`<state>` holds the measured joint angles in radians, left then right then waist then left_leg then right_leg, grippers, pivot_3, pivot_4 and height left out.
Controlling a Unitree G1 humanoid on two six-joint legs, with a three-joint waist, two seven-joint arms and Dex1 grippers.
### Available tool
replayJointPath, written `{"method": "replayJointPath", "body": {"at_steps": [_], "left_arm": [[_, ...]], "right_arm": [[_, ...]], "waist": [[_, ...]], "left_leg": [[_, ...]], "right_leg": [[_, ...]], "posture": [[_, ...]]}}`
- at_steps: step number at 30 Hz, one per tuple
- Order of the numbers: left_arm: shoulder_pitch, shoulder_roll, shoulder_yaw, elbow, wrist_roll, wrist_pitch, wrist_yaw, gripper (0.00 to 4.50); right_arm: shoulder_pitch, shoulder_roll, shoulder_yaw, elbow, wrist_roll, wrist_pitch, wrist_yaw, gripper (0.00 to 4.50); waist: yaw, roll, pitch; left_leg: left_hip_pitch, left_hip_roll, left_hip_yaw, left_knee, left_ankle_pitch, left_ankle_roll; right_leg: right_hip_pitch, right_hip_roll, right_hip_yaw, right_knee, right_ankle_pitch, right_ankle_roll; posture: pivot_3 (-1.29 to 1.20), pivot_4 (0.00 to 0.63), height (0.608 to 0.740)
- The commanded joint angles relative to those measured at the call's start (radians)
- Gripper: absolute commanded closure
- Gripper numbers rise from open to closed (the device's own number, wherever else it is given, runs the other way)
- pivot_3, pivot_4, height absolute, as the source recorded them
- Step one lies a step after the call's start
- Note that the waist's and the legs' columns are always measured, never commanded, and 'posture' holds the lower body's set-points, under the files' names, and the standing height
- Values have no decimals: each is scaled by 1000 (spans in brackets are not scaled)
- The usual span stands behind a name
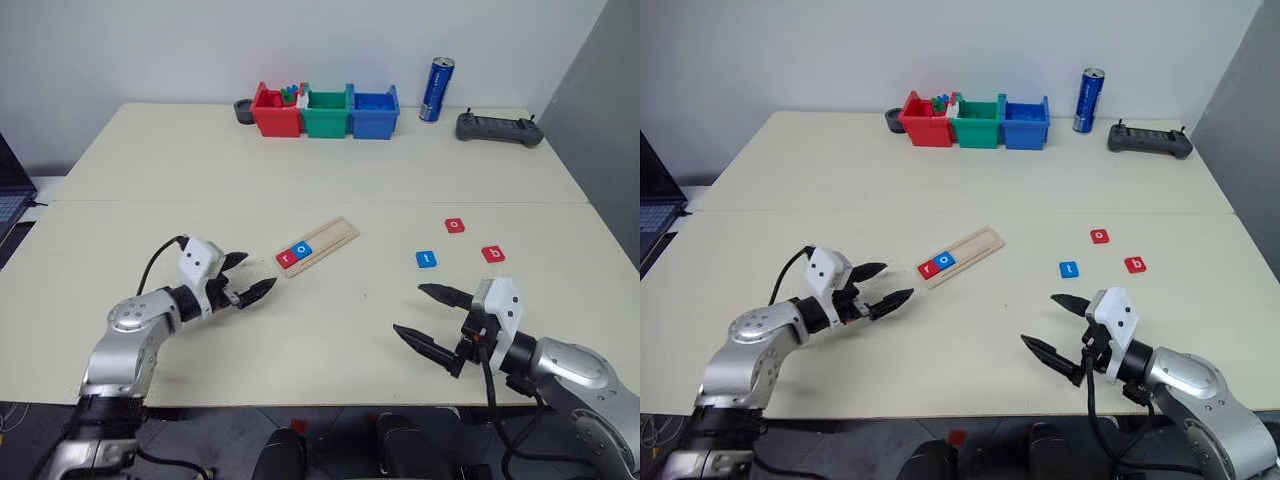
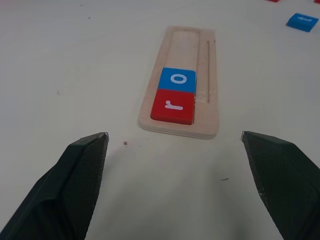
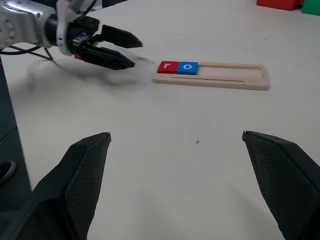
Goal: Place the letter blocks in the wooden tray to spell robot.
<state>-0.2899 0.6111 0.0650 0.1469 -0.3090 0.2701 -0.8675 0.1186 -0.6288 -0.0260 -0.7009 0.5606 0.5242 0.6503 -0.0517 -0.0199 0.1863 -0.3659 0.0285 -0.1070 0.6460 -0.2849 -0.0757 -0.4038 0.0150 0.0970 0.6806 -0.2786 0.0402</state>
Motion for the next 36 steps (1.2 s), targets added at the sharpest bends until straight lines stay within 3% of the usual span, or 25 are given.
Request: {"method": "replayJointPath", "body": {"at_steps": [1, 8, 27, 31, 36], "left_arm": [[-81, -12, -38, 42, 24, -11, -25, 0], [-211, -27, -115, 148, 89, 23, -45, 0], [-345, -21, -256, 203, 218, 217, -99, 0], [-348, -14, -275, 220, 243, 205, -123, 1130], [-321, 8, -274, 199, 239, 56, -199, 1131]], "right_arm": [[-6, -22, 1, -63, 21, 6, 20, 19], [-7, -29, 11, -92, 33, 11, 30, 19], [-100, -13, 29, -121, 88, 80, -17, 19], [-112, -12, 31, -125, 100, 92, -27, 0], [-108, -29, 25, -133, 108, 106, -30, 0]], "waist": [[1, 0, 0], [0, 0, 0], [0, 0, 0], [1, 0, 0], [1, 0, 0]], "left_leg": [[0, 0, 0, 0, 0, 0], [0, 0, 0, 0, 0, 0], [0, 0, -1, 0, 0, 0], [0, 0, -1, 0, 0, 0], [0, 0, -1, 0, 0, 0]], "right_leg": [[0, 0, 0, 0, 0, 0], [0, 0, 0, 0, 1, -1], [0, 0, 0, 0, 1, -1], [0, 0, 0, 1, 1, -1], [0, 0, 0, 1, 1, -1]], "posture": [[0, 150, 740], [0, 150, 740], [0, 150, 740], [0, 150, 740], [0, 150, 740]]}}
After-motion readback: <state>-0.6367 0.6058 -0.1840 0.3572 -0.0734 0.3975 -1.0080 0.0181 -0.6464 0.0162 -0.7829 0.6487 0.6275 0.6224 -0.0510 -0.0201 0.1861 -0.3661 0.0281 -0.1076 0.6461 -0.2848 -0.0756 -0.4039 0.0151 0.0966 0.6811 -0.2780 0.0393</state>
